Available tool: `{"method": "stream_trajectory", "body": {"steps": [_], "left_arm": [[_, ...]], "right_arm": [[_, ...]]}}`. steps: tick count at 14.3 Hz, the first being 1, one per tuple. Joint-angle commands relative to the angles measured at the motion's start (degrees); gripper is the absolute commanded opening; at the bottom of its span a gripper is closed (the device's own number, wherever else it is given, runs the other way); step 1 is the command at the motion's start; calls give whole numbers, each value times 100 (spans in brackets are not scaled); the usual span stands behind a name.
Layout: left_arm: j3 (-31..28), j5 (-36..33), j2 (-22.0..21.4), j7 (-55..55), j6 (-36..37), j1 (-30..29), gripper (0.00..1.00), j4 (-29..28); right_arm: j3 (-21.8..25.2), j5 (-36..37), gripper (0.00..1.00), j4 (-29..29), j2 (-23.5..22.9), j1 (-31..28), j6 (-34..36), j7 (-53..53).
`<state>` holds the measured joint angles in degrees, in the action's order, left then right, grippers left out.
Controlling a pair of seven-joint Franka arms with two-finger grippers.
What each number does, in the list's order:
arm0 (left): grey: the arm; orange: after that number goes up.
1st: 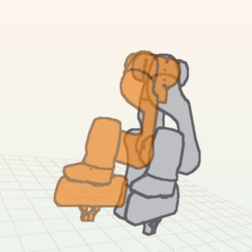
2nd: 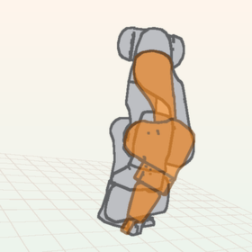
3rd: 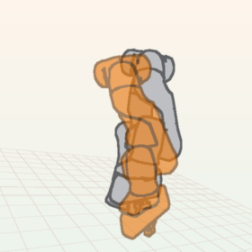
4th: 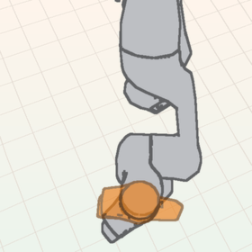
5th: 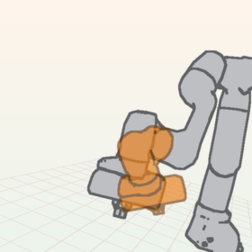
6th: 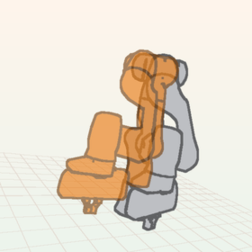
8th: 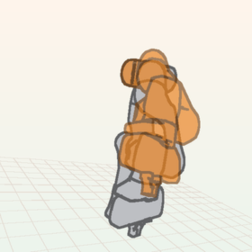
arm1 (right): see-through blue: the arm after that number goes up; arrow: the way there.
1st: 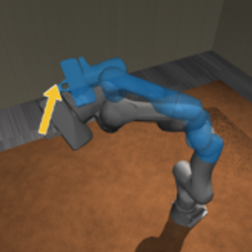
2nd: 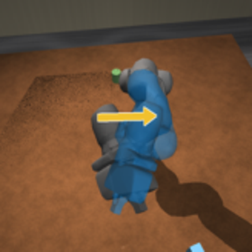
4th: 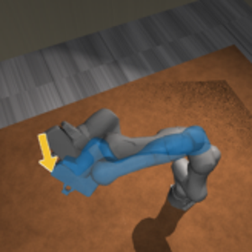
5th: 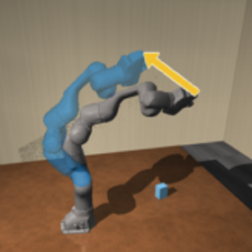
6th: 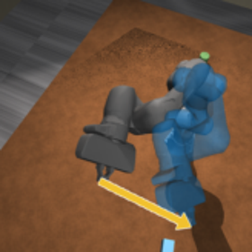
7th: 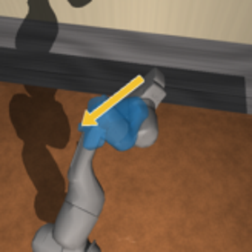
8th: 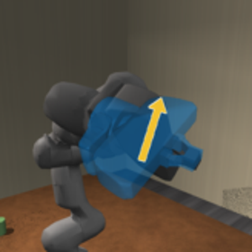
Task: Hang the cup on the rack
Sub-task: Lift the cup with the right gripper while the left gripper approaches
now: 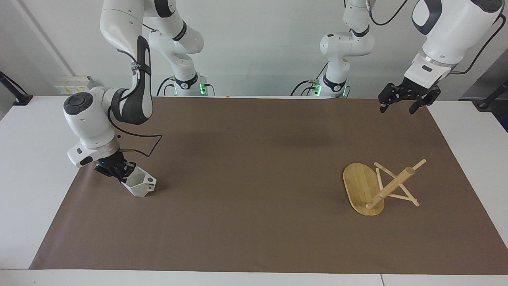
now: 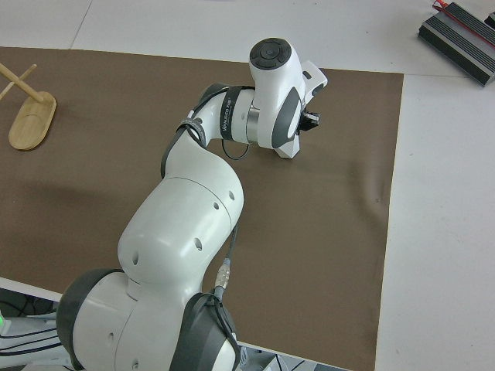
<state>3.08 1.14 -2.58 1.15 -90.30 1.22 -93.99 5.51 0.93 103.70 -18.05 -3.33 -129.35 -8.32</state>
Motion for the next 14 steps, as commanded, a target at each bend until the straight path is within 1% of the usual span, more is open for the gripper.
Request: {"method": "stream_trajectory", "body": {"steps": [1, 3, 4, 6, 10, 14], "left_arm": [[9, -61, -85, -88, -5, 10, 100, -93], [9, -61, -103, -106, 100, 28, 100, -93], [9, -61, -103, -106, 100, 28, 100, -93], [9, -61, -111, -80, 100, 10, 100, -93], [9, -61, -111, -106, 101, -25, 100, -120], [9, -61, -120, -123, 171, -16, 100, -137]], "right_arm": [[-172, 4, 0, -121, 3, -54, 233, -3], [-383, -14, 0, -446, 12, -54, 690, 5], [-480, -162, 0, -552, 38, -54, 857, 14], [-524, -819, 0, -632, 117, -54, 964, 58], [-683, -1769, 0, -728, 231, -45, 1105, 180], [-1068, -2955, 0, -746, 240, -54, 964, 453]]}}
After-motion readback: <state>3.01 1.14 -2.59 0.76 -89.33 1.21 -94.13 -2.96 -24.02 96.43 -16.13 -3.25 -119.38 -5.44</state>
